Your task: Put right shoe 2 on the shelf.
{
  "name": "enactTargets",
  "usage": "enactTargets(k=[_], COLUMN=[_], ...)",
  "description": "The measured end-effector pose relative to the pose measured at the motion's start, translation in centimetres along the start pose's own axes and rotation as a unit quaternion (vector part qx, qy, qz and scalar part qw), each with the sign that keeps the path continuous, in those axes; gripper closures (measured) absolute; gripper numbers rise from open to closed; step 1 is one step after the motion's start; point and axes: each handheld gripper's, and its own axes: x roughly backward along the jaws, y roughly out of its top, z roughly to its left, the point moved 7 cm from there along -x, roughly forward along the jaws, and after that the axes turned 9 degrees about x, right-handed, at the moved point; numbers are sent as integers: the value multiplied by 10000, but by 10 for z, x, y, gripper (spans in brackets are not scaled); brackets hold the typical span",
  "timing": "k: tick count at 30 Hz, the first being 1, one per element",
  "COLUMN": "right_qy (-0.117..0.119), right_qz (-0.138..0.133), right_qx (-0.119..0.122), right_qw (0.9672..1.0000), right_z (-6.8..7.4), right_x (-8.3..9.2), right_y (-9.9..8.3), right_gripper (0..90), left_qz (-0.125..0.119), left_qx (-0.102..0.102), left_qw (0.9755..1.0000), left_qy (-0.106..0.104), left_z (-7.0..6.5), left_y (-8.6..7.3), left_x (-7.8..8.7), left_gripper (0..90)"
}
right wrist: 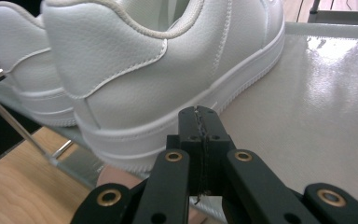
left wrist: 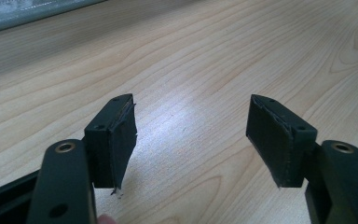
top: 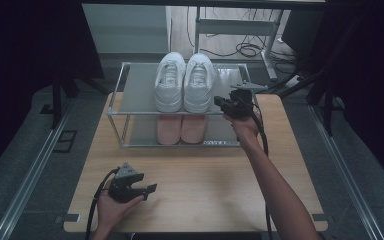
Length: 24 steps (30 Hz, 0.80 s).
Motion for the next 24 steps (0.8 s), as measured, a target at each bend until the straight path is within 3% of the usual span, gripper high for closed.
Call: enactTargets(k=[7,12,19,24], right_qy=[51,158,321,522], right_qz=[-81,-176,-193,-124], right_qx=[293,307,263,166], right_qw=[9995,9992,9990,9984], right_z=[3,3,0,-2], right_x=[20,37,62,74], right_y=[-11,-20,-52,-78], right_gripper=[896,896,868,792], left_qz=[40,10,-20,-14], left_qx=[9,20,29,69], left_qw=[10000,10000,10000,10000], left_qy=[14,27,31,45], left_z=[0,2,4,4], left_y=[-2,-1,0,-1], left_x=[-2,0,2,2], left_gripper=[336,336,336,336])
